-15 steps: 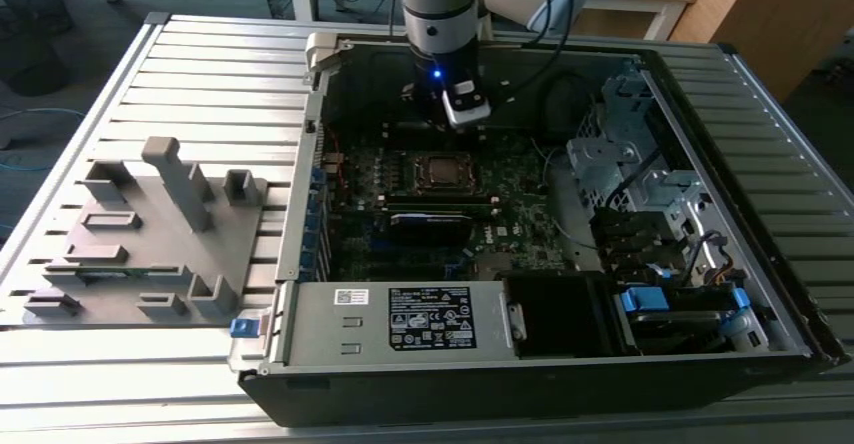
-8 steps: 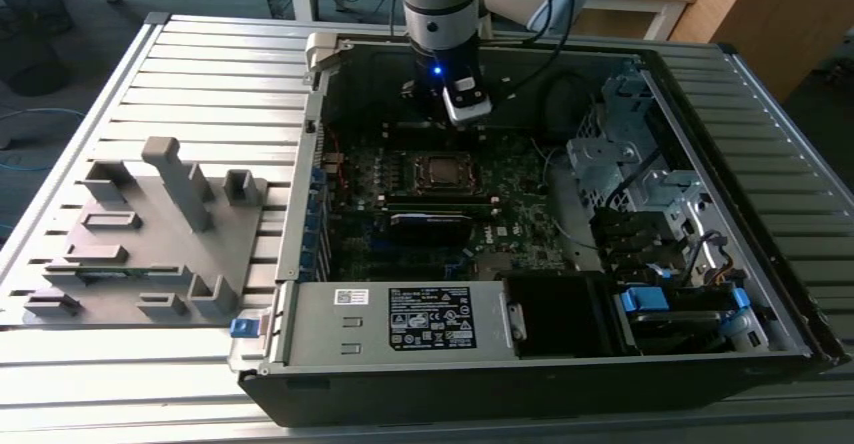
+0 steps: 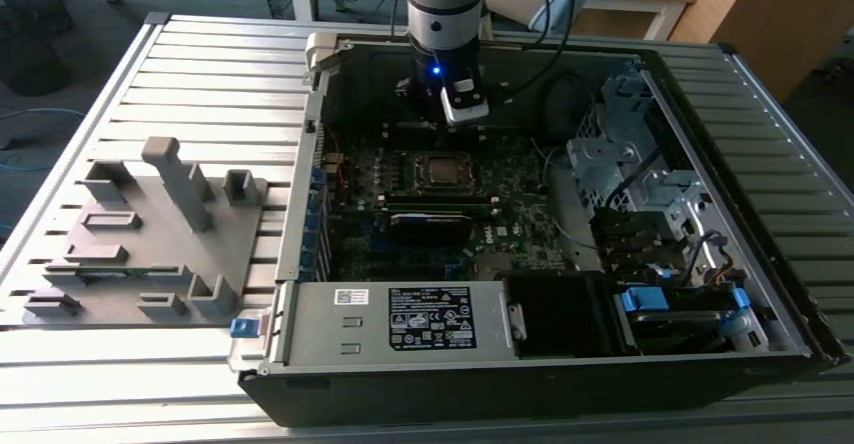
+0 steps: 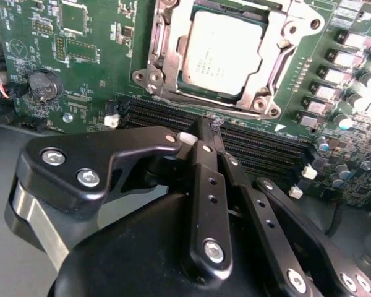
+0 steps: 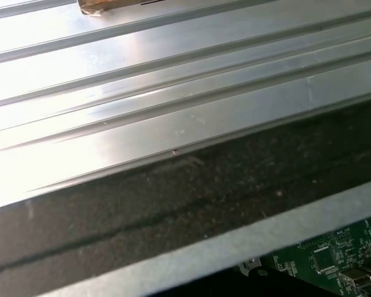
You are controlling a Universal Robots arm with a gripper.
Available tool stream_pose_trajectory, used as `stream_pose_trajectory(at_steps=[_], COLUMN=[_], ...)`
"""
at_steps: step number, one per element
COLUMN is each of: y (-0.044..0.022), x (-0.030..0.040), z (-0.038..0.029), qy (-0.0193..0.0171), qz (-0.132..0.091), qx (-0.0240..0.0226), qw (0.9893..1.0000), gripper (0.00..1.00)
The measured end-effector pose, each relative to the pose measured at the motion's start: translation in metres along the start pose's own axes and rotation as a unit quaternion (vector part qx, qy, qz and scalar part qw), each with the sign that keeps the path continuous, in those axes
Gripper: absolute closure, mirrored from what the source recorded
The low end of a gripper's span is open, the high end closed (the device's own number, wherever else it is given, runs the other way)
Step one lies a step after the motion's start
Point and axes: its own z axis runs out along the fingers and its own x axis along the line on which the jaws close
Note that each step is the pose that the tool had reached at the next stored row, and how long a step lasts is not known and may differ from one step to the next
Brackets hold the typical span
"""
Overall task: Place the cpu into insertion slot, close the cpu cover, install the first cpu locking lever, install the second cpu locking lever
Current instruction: 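Install the first cpu locking lever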
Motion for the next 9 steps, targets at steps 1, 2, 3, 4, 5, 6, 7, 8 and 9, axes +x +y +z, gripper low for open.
stream_pose_trajectory(at_steps=[1, 2, 3, 4, 5, 6, 7, 8, 9], y=[0.0000, 0.0000, 0.0001, 0.0001, 0.0000, 0.0000, 0.0000, -0.0001, -0.0001], x=[0.0000, 0.0000, -0.0001, -0.0001, -0.0001, -0.0001, -0.0001, -0.0002, -0.0002], z=[0.0000, 0.0001, 0.0002, 0.0001, 0.0001, 0.0001, 0.0001, 0.0001, 0.0001], qy=[0.0001, 0.0001, -0.0009, -0.0024, -0.0034, -0.0044, -0.0053, -0.0062, -0.0071], qz=[0.000, 0.000, 0.000, -0.001, -0.001, -0.002, -0.002, -0.003, -0.003], qx=[0.0000, 0.0002, 0.0033, 0.0085, 0.0127, 0.0166, 0.0203, 0.0237, 0.0272], qw=[1.0000, 1.0000, 1.0000, 1.0000, 0.9999, 0.9999, 0.9998, 0.9997, 0.9996], gripper=[0.90, 0.90, 0.90, 0.90, 0.90, 0.90, 0.90, 0.90, 0.90])
